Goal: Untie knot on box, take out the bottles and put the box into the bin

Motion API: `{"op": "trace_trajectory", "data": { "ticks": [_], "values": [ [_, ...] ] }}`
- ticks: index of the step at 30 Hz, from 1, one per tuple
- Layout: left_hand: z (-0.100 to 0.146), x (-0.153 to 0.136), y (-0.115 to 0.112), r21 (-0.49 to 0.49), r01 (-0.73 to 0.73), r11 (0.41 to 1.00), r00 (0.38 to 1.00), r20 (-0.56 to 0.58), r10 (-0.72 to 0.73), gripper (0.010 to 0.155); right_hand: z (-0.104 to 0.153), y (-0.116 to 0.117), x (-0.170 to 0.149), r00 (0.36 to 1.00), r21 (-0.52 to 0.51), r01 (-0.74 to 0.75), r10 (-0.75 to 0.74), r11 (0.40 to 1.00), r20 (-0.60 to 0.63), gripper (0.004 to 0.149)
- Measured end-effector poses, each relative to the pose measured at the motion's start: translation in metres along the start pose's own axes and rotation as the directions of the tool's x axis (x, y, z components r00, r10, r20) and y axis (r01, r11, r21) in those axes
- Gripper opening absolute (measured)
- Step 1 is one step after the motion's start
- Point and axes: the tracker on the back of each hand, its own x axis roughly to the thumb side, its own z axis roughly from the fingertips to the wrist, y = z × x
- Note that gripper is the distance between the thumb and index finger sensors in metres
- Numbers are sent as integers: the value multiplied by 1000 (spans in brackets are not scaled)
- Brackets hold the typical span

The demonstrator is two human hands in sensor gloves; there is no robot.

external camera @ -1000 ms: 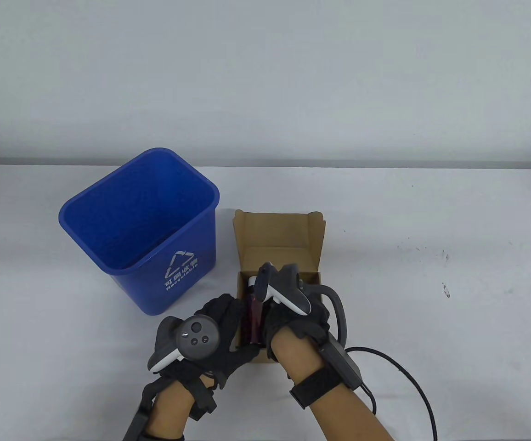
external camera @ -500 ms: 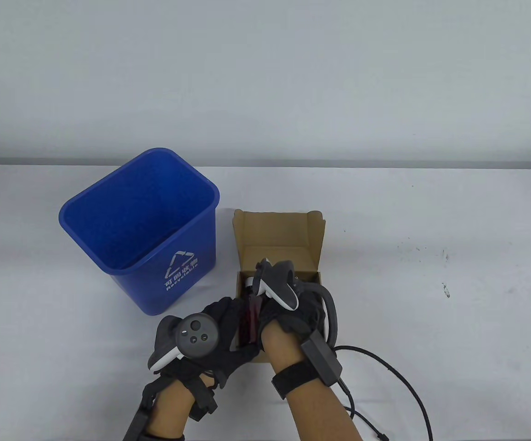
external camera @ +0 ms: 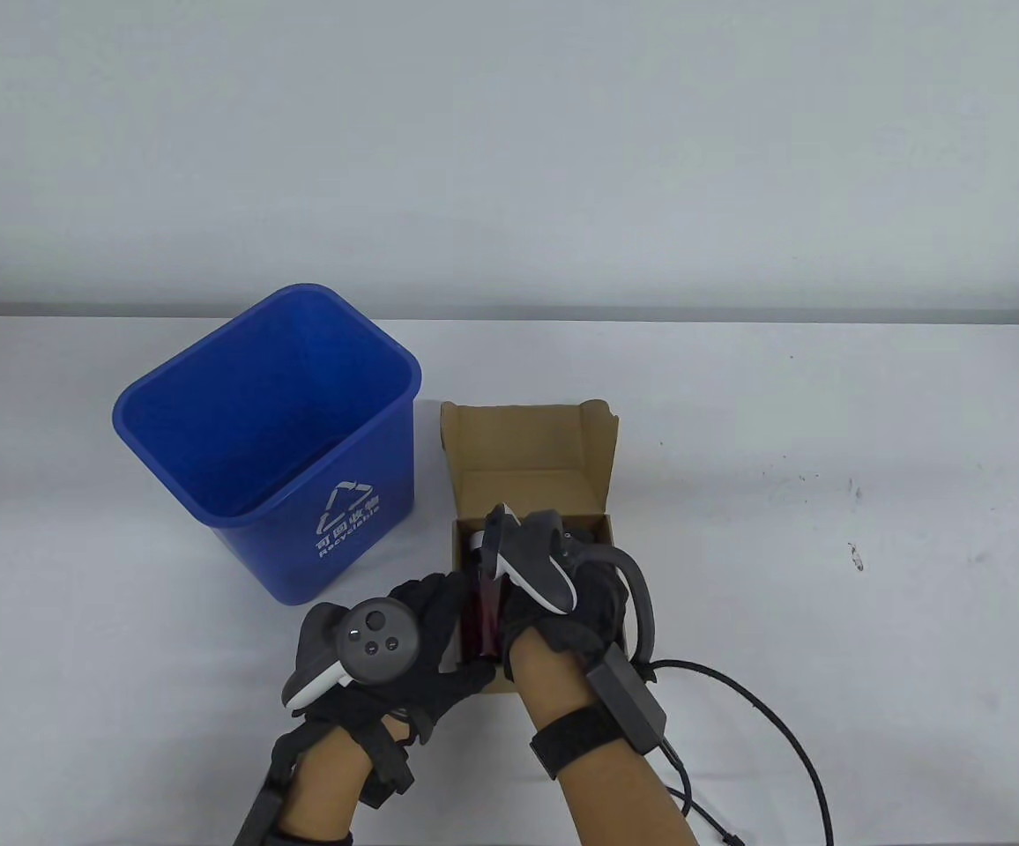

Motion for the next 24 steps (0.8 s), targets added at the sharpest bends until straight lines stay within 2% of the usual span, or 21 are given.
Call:
{"op": "trace_trajectory", "data": {
  "ticks": [6,14,24],
  "values": [
    [1,-1,1,-4,-14,1000,1000,-2,14,95,10,-11,-8,999,-26,31,-30,999,40,88],
    [0,-6,3,-15,-46,999,999,-3,46,92,14,-26,-39,963,-84,215,-197,973,181,86],
    [1,-10,4,-23,-75,997,997,-9,74,89,5,-33,-103,879,-119,432,-388,894,279,90]
  ]
}}
